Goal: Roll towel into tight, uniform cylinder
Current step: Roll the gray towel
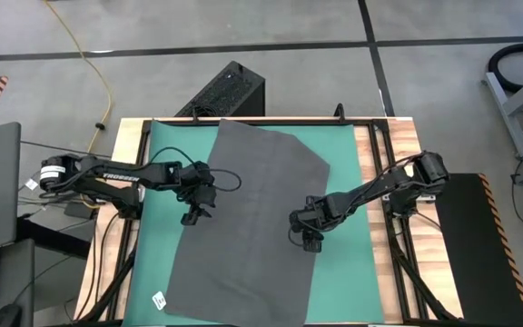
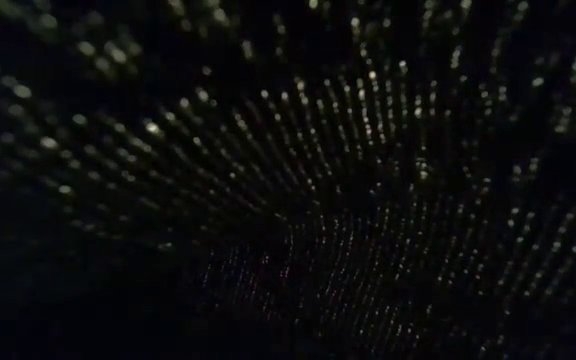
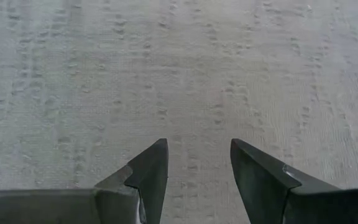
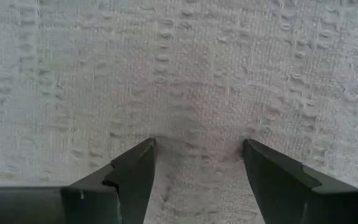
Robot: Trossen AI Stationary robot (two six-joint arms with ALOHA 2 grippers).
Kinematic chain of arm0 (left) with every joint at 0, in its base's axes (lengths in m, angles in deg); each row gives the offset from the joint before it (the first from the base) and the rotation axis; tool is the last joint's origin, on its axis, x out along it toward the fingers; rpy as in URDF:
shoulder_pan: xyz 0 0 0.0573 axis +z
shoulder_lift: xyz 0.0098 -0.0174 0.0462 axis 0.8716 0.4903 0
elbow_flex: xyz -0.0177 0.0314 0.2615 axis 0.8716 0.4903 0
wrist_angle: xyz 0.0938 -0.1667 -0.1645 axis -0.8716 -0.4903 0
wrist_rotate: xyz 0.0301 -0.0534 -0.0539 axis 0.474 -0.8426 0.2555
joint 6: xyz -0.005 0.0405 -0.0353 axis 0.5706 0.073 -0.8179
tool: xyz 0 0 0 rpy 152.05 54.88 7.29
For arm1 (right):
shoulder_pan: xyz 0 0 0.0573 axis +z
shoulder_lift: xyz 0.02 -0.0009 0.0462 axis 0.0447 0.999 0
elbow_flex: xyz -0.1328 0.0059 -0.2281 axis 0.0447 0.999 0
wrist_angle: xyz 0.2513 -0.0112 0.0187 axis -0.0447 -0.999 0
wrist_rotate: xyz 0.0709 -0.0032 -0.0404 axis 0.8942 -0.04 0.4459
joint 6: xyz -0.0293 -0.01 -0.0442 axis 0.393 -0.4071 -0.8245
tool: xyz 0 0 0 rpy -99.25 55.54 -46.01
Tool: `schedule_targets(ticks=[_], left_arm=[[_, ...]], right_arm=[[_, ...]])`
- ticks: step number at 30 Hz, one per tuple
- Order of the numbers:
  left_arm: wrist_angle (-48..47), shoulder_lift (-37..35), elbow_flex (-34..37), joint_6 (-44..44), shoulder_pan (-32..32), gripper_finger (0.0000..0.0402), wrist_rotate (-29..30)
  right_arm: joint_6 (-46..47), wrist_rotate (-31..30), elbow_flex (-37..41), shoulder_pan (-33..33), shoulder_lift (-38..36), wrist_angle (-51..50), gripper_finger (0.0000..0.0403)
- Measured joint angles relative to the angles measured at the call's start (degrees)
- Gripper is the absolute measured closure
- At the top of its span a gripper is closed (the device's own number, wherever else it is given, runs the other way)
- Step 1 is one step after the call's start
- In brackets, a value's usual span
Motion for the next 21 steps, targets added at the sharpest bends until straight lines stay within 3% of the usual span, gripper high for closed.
schedule_targets(ticks=[10,21], left_arm=[[0.3,0.1,0.0,7.6,0.7,0.0239,4.4],[3.5,11.3,-0.3,6.8,2.0,0.0239,4.3]], right_arm=[[0.6,0.0,0.4,-0.2,0.1,2.2,0.0139],[1.3,0.0,0.4,-0.2,0.2,1.9,0.0139]])
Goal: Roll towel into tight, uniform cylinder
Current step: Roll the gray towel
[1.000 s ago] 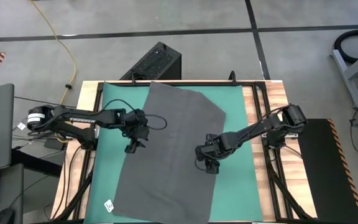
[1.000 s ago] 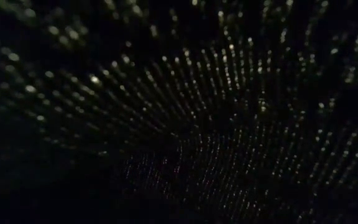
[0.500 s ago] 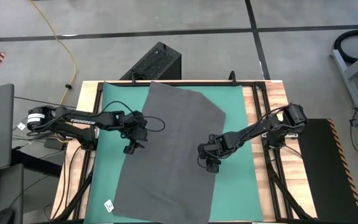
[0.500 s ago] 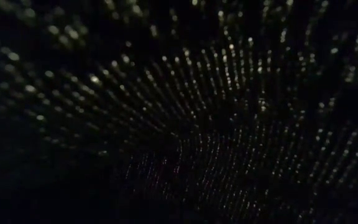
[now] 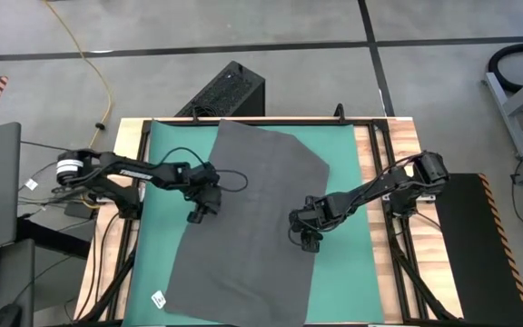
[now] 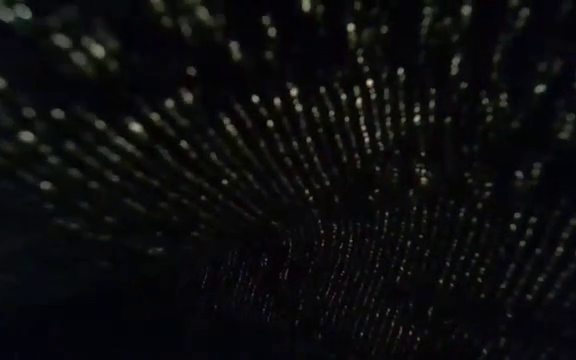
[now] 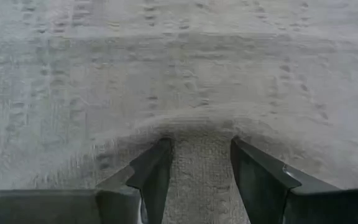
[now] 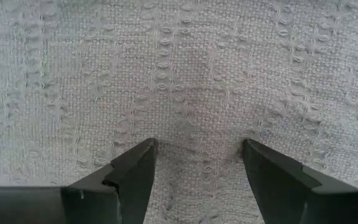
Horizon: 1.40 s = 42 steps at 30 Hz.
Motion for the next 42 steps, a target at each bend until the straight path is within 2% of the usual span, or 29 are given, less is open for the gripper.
schedule_targets(ticks=[5,8,11,14,16,17,23,31,37,42], left_arm=[[-1.2,0.5,-0.1,-0.2,0.4,0.0244,0.8],[-2.0,0.4,-0.1,-2.1,0.4,0.027,1.2],[-2.4,0.4,-0.1,-4.2,0.4,0.0319,1.9],[-2.3,0.4,-0.1,-7.0,0.4,0.0378,2.8],[-2.1,0.4,0.0,-9.1,0.4,0.0393,3.3],[-1.8,0.4,0.0,-10.5,0.4,0.0395,3.7],[-8.4,-3.1,-3.2,-15.0,0.4,0.0401,6.8],[-19.0,-11.8,-9.1,-12.6,0.4,0.0401,17.3],[-18.9,-15.1,-16.6,-11.2,0.5,0.0401,24.3],[-18.7,-15.1,-25.3,-3.5,2.8,0.0401,31.4]], right_arm=[[0.9,0.0,0.0,0.1,0.0,-0.2,0.0142],[2.9,-0.2,0.0,0.1,0.0,-0.8,0.017],[4.6,-0.7,0.0,0.0,0.0,-1.5,0.0229],[7.5,-0.8,0.0,-0.1,0.0,-1.7,0.031],[8.8,-0.6,0.0,0.0,0.0,-1.4,0.0368],[9.4,-0.5,0.0,0.0,0.0,-1.2,0.0383],[12.5,-2.0,-2.2,0.0,-0.9,-4.0,0.0395],[14.3,-13.0,-8.1,-1.7,-7.0,-14.9,0.0396],[9.6,-20.4,-13.3,-7.8,-11.7,-20.4,0.0396],[-0.5,-26.3,-20.2,-16.6,-14.2,-24.6,0.0396]])
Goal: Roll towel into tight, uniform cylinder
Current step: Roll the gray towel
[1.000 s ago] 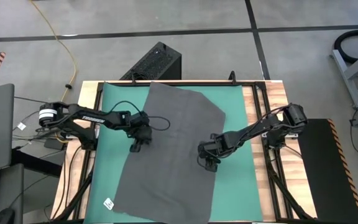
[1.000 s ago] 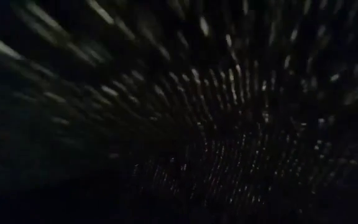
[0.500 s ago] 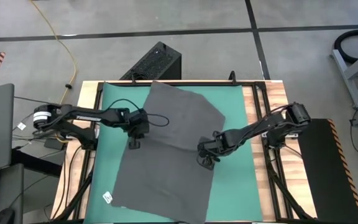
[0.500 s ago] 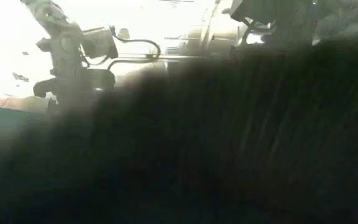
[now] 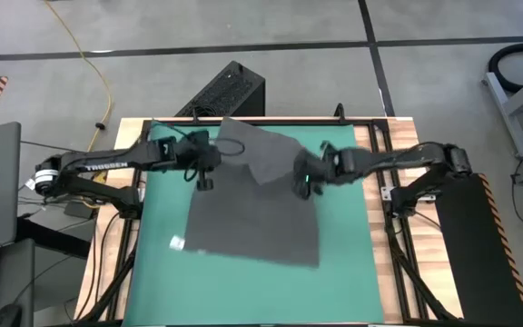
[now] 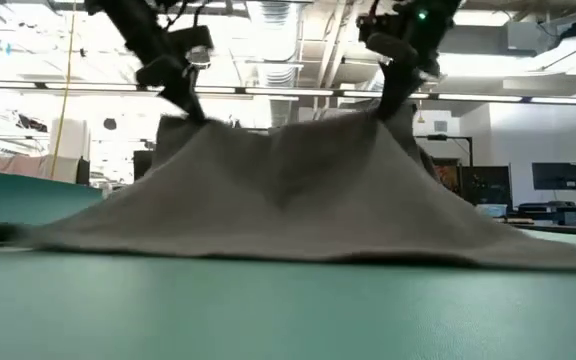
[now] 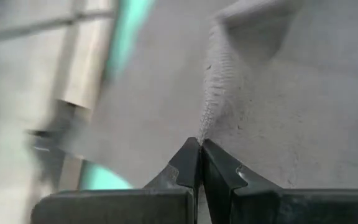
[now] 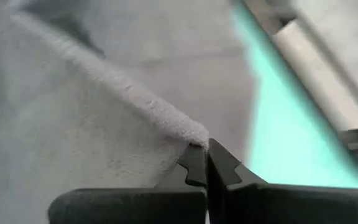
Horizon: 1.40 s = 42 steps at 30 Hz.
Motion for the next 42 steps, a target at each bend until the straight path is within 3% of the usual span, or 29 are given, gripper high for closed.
schedule_targets(ticks=[5,12,16,20,22,27,30,36,42], left_arm=[[0.0,0.0,-8.5,8.0,5.4,0.0402,5.7],[9.4,-0.1,-15.2,19.4,13.1,0.0401,6.7],[13.5,-0.1,-16.5,23.7,14.7,0.0401,9.1],[14.6,-0.1,-17.3,30.8,14.4,0.0401,14.4],[14.3,-0.2,-17.4,30.7,13.4,0.0401,16.5],[3.9,-0.7,-17.4,20.5,9.8,0.0401,16.5],[-7.0,-0.6,-17.2,9.9,7.4,0.0401,11.1],[-19.9,-0.6,-12.6,-6.1,-1.5,0.0401,0.2],[-21.3,-0.6,-4.9,-17.3,-14.1,0.0401,-6.7]], right_arm=[[-10.2,-4.2,-9.3,-8.6,-1.8,-3.0,0.0396],[-20.9,-7.2,-21.5,-16.5,-1.7,-3.1,0.0396],[-24.4,-10.6,-25.5,-17.4,-1.3,-3.0,0.0396],[-26.7,-18.1,-27.7,-14.8,-1.3,-2.8,0.0396],[-26.8,-18.9,-28.4,-13.0,-1.3,-2.9,0.0396],[-17.0,-18.9,-26.5,-6.9,-1.4,-8.6,0.0396],[-7.6,-18.8,-21.8,-1.6,-1.4,-12.2,0.0396],[12.5,-17.2,-10.1,12.5,-1.3,-13.6,0.0396],[32.3,-13.0,0.4,26.3,-1.2,-5.8,0.0396]])
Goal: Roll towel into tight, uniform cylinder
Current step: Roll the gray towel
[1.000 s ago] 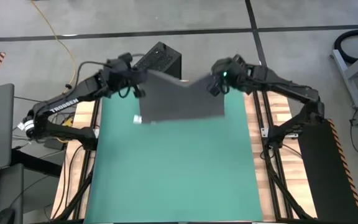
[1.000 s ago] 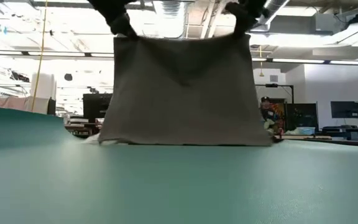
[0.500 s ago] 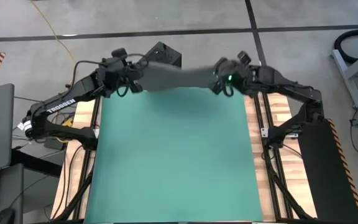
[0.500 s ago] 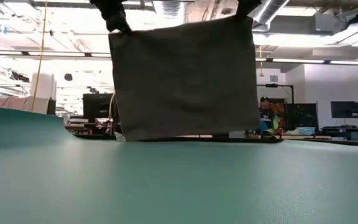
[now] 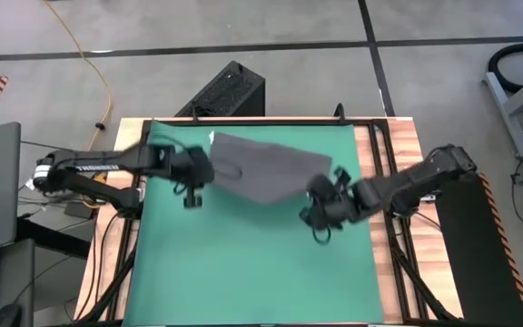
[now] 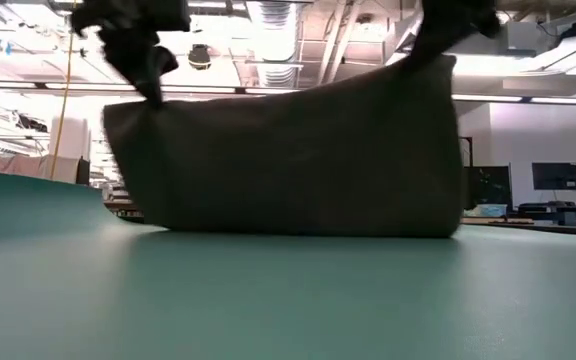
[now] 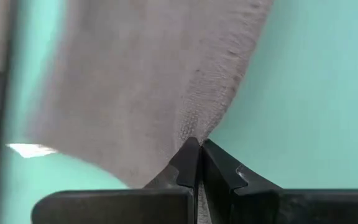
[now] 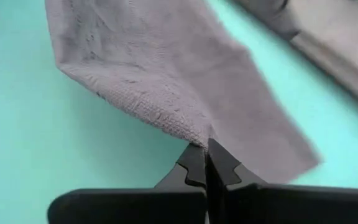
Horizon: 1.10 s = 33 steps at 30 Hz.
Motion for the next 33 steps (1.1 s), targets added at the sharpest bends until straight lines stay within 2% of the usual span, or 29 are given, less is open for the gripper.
schedule_targets(ticks=[3,8,14,20,27,30,33], left_arm=[[2.4,0.0,4.5,-4.1,-6.2,0.0401,0.0],[9.3,0.0,11.4,-10.7,-14.0,0.0401,-0.8],[14.0,0.0,15.9,-16.2,-18.8,0.0401,-1.4],[17.3,0.0,18.4,-16.2,-21.9,0.0394,-6.9],[19.7,0.2,19.4,-15.5,-24.2,0.0325,-15.5],[19.8,0.2,19.4,-16.5,-25.1,0.0288,-14.7],[19.8,0.2,19.4,-22.0,-25.3,0.0263,-8.7]], right_arm=[[6.8,1.9,4.1,5.4,1.2,5.4,0.0396],[10.4,7.7,6.2,10.1,5.9,10.5,0.0396],[10.5,13.4,6.2,11.8,12.7,15.7,0.0393],[9.0,16.2,6.2,12.3,16.8,20.4,0.0357],[8.8,20.0,6.2,12.3,17.2,24.3,0.0316],[8.8,21.4,5.7,12.7,17.1,25.9,0.029],[9.2,23.3,4.7,13.4,17.0,27.1,0.0259]])
